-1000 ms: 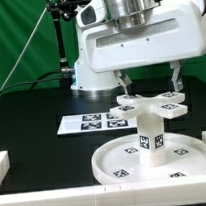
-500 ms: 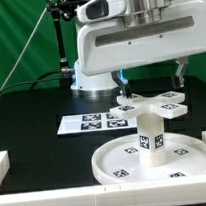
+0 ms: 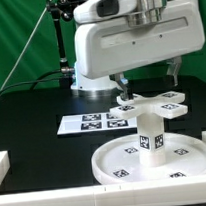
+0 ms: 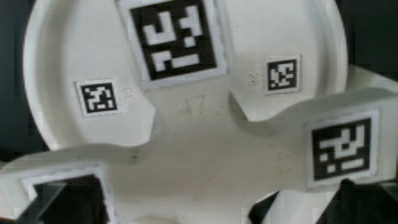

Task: Assemble round table

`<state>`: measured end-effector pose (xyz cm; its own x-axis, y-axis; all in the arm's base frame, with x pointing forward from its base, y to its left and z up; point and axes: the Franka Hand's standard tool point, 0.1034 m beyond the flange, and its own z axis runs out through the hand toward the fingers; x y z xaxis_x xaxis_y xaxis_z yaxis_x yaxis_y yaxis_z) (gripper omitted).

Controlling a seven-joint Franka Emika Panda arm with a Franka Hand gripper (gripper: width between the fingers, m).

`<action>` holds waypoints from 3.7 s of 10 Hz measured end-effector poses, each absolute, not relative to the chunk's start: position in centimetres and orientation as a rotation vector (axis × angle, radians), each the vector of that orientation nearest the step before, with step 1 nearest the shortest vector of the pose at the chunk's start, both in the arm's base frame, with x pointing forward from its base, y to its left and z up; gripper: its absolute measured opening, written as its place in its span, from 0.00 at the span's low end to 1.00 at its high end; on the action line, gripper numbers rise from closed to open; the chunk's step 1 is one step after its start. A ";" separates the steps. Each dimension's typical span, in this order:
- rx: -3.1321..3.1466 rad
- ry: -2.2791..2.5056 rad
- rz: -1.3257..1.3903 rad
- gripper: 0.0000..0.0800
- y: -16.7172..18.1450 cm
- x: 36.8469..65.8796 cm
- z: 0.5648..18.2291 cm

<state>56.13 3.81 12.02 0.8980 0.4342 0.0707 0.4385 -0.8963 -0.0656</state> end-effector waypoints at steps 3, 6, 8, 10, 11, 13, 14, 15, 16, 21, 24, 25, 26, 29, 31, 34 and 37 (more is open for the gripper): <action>-2.889 -1.088 -0.085 0.81 3.5 56.1 12.0; -2.775 -1.403 -0.088 0.81 3.1 56.2 11.9; -2.701 -1.580 -0.088 0.81 3.4 56.1 11.7; -2.587 -1.810 -0.060 0.81 3.5 56.2 11.6; -2.525 -1.923 -0.042 0.81 3.5 56.3 11.6; -2.509 -1.950 -0.022 0.81 3.4 56.2 11.1; -2.519 -1.936 -0.016 0.81 3.5 56.2 10.9; -2.526 -1.926 -0.013 0.81 3.5 56.2 10.7; -2.534 -1.912 -0.010 0.81 3.5 56.1 10.6; -2.560 -1.871 0.006 0.81 3.4 55.9 10.0; -2.562 -1.873 0.008 0.69 2.6 55.9 10.1; -2.568 -1.864 0.008 0.55 2.6 55.9 10.0; -2.570 -1.861 0.008 0.55 2.5 55.9 10.0; -2.676 -1.695 0.011 0.55 1.9 55.9 10.0; -2.796 -1.490 0.007 0.55 1.8 55.9 10.0; -2.968 -1.047 -0.015 0.55 1.7 55.8 10.1; -3.081 -0.414 -0.030 0.55 2.3 55.7 10.0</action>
Offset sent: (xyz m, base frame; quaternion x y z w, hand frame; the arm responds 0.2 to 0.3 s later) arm 0.0000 0.0000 0.0000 0.0000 0.0000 -0.1296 0.9916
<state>55.73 2.26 10.02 0.9644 0.2634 0.0238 0.2641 -0.9640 -0.0300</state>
